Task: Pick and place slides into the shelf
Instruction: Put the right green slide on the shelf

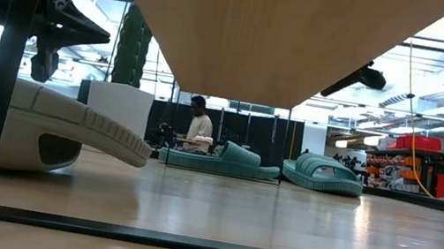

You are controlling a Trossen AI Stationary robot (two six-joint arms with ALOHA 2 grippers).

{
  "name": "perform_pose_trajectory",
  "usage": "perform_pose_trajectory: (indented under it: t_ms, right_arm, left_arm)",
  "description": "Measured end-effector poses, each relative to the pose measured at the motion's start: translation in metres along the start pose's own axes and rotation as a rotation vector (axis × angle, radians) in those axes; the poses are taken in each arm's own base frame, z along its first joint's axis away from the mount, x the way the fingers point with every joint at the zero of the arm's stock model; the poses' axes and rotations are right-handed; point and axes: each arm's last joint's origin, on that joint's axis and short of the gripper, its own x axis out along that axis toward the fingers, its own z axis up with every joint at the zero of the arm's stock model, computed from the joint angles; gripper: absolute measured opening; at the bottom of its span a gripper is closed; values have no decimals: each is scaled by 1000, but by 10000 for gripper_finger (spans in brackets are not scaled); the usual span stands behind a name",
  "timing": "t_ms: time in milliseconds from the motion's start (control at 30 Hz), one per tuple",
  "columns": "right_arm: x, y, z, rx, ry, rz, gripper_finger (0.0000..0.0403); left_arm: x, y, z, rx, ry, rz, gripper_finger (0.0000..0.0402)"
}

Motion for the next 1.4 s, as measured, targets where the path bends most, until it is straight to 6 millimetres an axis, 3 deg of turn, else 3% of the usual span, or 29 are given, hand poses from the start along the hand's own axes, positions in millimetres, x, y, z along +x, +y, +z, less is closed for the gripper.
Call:
perform_pose_trajectory:
  t_ms: [200,567,867,1067,1400]
  right_arm:
    - [26,1,3,-15,155,-46,34]
    - [49,-30,10,178,198,-176,169]
    - [64,-51,-10,300,274,-232,251]
    - [77,-56,-27,359,295,-227,273]
    - [94,-72,-45,456,256,-272,273]
  left_arm:
    - [0,0,0,1,0,1,23]
    - [0,0,0,2,1,1,36]
    - [0,0,0,3,1,1,26]
    - [0,0,0,3,1,1,30]
    - [0,0,0,0,1,1,31]
